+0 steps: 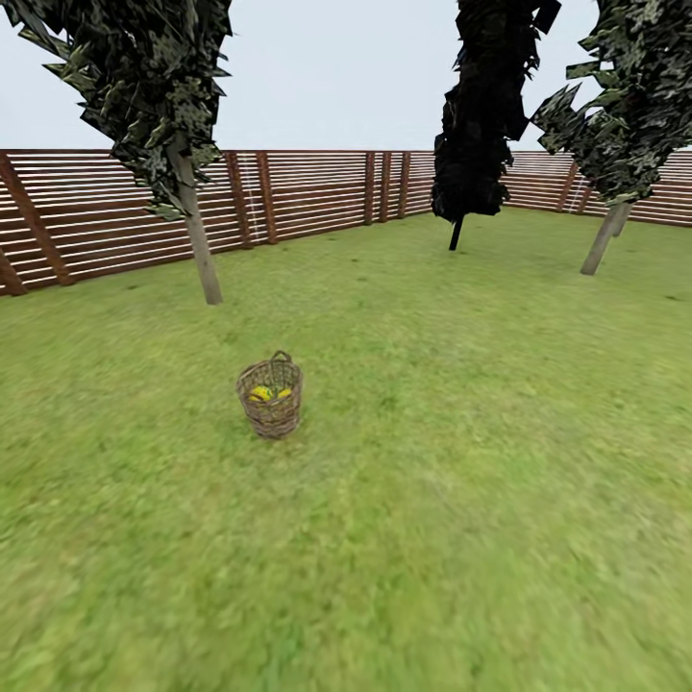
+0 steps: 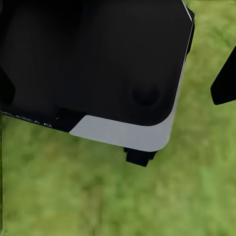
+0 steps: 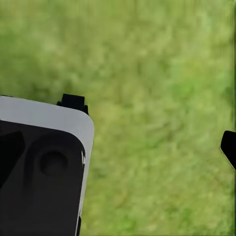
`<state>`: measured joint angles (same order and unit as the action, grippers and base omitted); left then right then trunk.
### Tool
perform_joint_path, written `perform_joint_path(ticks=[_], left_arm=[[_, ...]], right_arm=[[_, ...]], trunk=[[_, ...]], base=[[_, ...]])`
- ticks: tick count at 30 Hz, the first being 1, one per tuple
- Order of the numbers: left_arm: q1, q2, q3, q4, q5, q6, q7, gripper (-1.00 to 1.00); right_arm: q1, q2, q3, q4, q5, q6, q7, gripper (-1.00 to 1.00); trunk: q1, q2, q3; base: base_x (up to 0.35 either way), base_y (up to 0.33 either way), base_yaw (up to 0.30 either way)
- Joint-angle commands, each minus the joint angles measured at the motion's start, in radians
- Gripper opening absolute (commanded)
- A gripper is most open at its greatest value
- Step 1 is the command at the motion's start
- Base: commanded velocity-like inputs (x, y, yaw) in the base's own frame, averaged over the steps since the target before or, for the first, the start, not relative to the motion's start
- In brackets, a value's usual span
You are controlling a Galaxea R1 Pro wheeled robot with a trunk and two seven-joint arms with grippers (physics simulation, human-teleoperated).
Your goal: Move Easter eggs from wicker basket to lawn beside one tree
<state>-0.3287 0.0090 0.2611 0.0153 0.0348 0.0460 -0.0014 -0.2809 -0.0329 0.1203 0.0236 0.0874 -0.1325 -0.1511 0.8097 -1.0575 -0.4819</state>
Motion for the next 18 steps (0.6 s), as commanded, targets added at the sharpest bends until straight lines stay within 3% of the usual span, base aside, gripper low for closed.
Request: perform_joint_path(ticks=[1, 18], left_arm=[[-0.001, 0.000, 0.003, 0.002, 0.004, 0.002, 0.000, 1.00], [-0.001, 0.000, 0.003, 0.002, 0.004, 0.002, 0.000, 1.00]], right_arm=[[-0.001, 0.000, 0.004, 0.003, 0.009, -0.003, -0.005, 1.00], [-0.001, 0.001, 0.004, 0.003, 0.009, -0.003, -0.005, 1.00]], trunk=[[0.001, 0.000, -0.001], [0.001, 0.000, -0.001]], base=[[0.324, -0.090, 0.000], [0.324, -0.090, 0.000]])
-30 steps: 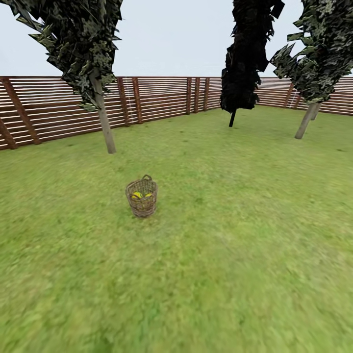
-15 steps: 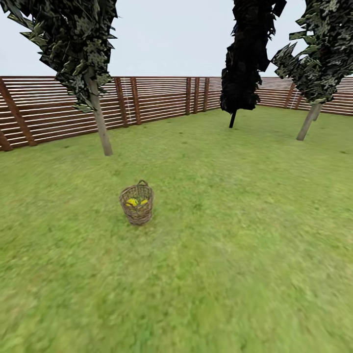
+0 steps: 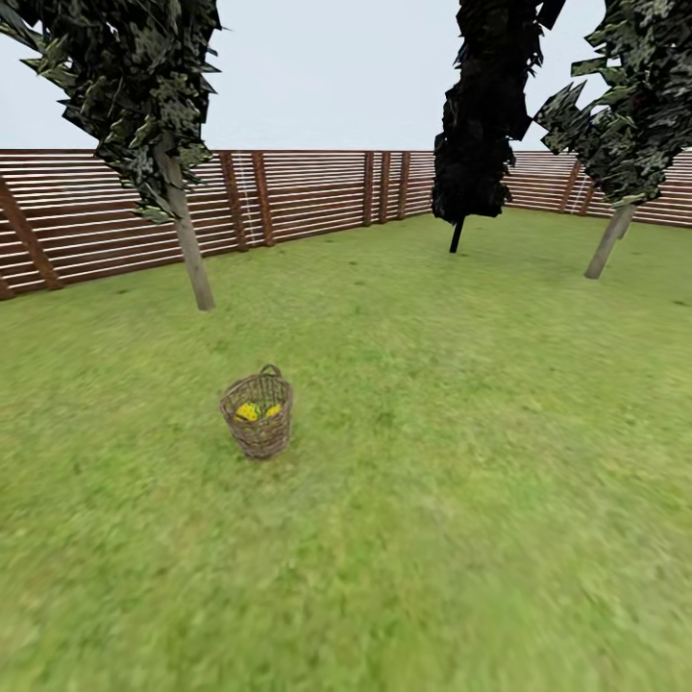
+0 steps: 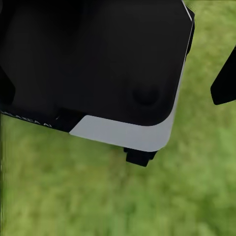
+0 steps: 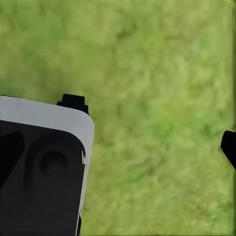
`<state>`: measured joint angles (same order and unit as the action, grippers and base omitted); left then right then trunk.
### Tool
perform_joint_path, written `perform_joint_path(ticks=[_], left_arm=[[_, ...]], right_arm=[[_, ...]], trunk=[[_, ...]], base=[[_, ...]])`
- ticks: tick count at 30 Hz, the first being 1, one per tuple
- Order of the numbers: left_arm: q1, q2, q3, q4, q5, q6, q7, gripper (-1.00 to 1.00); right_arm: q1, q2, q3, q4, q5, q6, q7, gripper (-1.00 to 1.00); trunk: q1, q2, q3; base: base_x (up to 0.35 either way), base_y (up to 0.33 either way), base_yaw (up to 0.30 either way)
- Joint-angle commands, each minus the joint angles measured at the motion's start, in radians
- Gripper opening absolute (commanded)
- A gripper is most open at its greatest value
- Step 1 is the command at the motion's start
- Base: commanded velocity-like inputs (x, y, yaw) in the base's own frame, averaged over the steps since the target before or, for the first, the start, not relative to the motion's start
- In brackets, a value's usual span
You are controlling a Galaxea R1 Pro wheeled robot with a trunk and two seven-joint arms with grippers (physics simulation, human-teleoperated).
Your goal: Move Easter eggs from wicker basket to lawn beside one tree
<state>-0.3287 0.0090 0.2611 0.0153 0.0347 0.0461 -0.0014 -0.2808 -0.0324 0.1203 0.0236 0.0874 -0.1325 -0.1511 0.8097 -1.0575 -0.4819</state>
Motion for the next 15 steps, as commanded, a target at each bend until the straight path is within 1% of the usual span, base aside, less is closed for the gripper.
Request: perform_joint_path(ticks=[1, 15], left_arm=[[-0.001, 0.000, 0.003, 0.002, 0.004, 0.002, 0.000, 1.00], [-0.001, 0.000, 0.003, 0.002, 0.004, 0.002, 0.000, 1.00]], right_arm=[[-0.001, 0.000, 0.004, 0.003, 0.009, -0.003, -0.005, 1.00], [-0.001, 0.000, 0.004, 0.003, 0.009, -0.003, -0.005, 1.00]], trunk=[[0.001, 0.000, -0.001], [0.001, 0.000, -0.001]], base=[[0.324, -0.090, 0.000], [0.324, -0.090, 0.000]])
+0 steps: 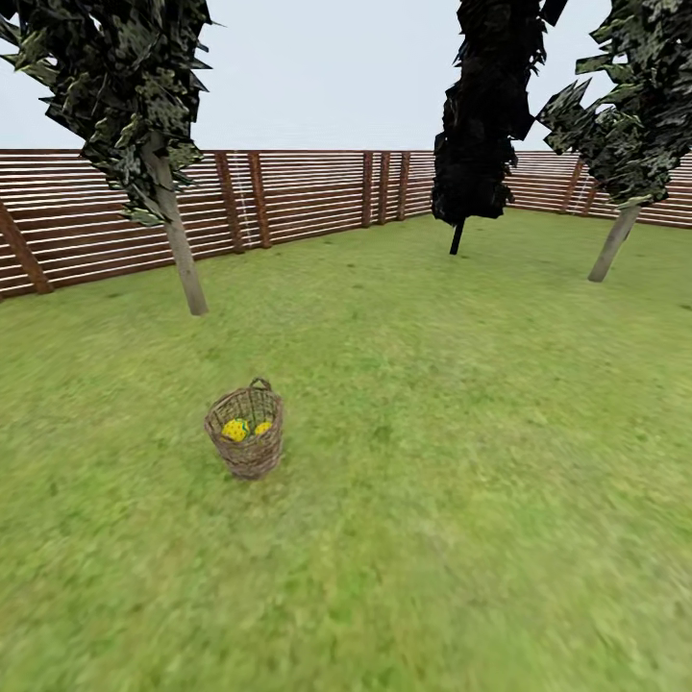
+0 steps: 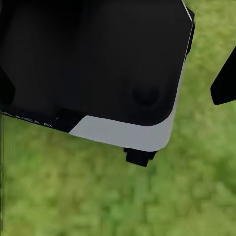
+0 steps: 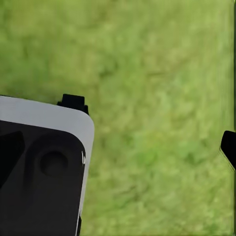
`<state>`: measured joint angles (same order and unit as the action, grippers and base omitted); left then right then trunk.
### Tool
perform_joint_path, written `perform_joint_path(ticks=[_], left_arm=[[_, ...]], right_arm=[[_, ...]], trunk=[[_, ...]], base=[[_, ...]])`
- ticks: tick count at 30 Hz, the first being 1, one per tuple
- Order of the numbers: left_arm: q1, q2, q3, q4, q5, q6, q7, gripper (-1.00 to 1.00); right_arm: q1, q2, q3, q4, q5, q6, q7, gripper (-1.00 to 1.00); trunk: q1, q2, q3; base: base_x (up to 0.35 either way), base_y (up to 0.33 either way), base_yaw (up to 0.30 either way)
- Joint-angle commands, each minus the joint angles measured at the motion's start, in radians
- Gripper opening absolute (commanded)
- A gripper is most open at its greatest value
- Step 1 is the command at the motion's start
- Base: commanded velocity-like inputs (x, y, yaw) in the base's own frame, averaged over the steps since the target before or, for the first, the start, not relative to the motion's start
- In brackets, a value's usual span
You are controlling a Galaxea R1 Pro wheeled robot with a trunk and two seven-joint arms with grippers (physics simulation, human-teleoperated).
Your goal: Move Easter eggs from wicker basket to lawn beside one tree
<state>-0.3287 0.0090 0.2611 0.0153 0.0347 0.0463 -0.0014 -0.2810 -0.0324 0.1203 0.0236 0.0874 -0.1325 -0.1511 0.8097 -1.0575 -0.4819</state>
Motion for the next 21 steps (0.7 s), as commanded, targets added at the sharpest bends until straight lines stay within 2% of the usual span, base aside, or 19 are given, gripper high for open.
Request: perform_joint_path(ticks=[1, 16, 21], left_arm=[[-0.001, 0.000, 0.003, 0.002, 0.004, 0.001, 0.000, 1.00], [-0.001, 0.000, 0.003, 0.002, 0.004, 0.002, 0.000, 1.00], [-0.001, 0.000, 0.003, 0.002, 0.004, 0.002, 0.000, 1.00]], right_arm=[[-0.001, 0.000, 0.004, 0.003, 0.009, -0.003, -0.005, 1.00], [-0.001, 0.003, 0.004, 0.001, 0.007, -0.003, -0.005, 1.00], [-0.001, 0.007, 0.004, 0.001, 0.006, -0.004, -0.005, 1.00]], trunk=[[0.001, 0.000, -0.001], [0.001, 0.000, -0.001], [0.001, 0.000, -0.001]], base=[[0.324, -0.090, 0.000], [0.324, -0.090, 0.004], [0.324, -0.090, 0.247]])
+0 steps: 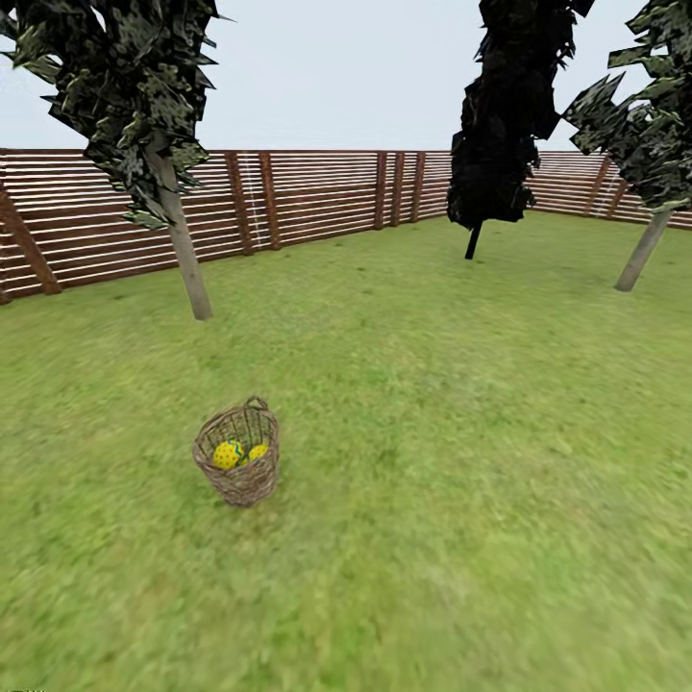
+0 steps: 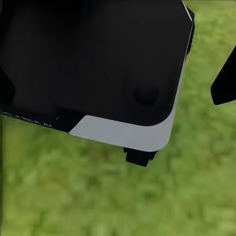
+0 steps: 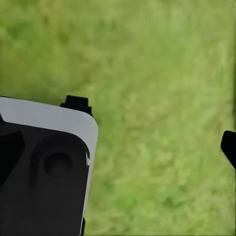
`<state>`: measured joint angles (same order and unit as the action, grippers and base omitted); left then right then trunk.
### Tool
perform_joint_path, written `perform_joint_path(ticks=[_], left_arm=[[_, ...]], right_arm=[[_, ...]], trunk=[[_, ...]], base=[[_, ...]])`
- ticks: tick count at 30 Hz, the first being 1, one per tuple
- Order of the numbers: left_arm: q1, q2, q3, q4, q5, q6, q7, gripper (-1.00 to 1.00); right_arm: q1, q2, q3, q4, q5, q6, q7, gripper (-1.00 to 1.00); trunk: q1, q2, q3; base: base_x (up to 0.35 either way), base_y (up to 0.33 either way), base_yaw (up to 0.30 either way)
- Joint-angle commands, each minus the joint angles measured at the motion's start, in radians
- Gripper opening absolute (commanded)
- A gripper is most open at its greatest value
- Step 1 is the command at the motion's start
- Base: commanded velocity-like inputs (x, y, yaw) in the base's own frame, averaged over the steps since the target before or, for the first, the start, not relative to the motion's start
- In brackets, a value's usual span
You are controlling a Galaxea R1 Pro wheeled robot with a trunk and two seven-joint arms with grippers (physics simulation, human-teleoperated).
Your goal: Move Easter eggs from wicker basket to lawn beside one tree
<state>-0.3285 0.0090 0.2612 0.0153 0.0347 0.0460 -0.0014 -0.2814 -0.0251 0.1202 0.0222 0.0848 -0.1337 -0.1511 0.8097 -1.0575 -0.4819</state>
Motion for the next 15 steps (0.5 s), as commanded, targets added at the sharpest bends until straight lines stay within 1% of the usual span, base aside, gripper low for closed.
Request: perform_joint_path(ticks=[1, 12, 15], left_arm=[[-0.001, 0.000, 0.003, 0.002, 0.004, 0.002, 0.000, 1.00], [-0.001, 0.000, 0.003, 0.002, 0.004, 0.002, 0.000, 1.00], [-0.001, 0.000, 0.003, 0.002, 0.004, 0.002, 0.000, 1.00]], right_arm=[[-0.001, 0.000, 0.004, 0.002, 0.009, -0.003, -0.005, 1.00], [-0.001, 0.000, 0.004, 0.002, 0.009, -0.003, -0.005, 1.00], [-0.001, -0.002, 0.003, 0.002, 0.008, -0.002, -0.005, 1.00]], trunk=[[0.001, -0.001, -0.001], [0.001, -0.001, -0.001], [0.001, -0.001, -0.001]], base=[[0.324, -0.090, 0.286], [0.324, -0.090, 0.298], [0.324, -0.094, 0.167]])
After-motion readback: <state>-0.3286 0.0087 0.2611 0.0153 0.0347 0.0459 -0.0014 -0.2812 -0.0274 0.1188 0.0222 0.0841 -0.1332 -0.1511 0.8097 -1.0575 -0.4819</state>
